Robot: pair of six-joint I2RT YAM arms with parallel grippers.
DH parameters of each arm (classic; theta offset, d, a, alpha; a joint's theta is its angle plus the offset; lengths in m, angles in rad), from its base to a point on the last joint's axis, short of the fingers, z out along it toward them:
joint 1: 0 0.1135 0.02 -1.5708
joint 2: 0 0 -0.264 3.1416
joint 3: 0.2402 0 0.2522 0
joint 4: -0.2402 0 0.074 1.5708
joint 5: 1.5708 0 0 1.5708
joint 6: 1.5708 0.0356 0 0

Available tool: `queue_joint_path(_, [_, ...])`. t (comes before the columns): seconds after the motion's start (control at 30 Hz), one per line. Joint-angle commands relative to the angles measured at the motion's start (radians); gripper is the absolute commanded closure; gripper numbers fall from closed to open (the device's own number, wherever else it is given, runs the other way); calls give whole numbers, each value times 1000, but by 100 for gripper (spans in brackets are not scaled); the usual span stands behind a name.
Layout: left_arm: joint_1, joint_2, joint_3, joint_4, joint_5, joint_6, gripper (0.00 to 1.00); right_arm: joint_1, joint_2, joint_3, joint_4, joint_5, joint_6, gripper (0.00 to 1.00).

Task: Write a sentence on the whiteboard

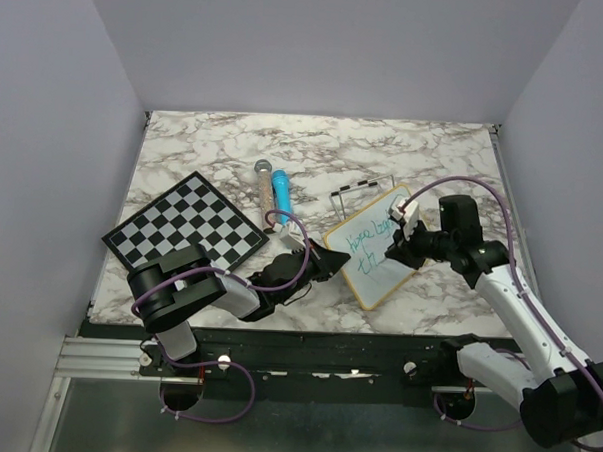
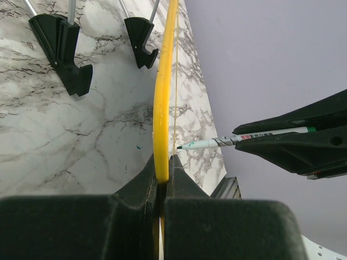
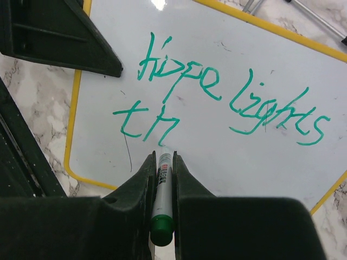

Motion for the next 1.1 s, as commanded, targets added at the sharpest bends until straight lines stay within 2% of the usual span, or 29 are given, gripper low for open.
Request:
queue_joint_path(0.0, [-5,-1,4,82,7,6,100,-4,-40,27,36,-2,52,99])
queue_joint_path(0.47, [-5,-1,-2,95,10,8,100,-5,46,27,97,13,78,99])
queue_joint_path(0.83, [-3,-1,-4,96,8,6,100,-4,45,21,142,116,96,99])
queue_joint_path(1.07, [-5,4,-2,99,8,6,100,-4,52,21,172,82,107,99])
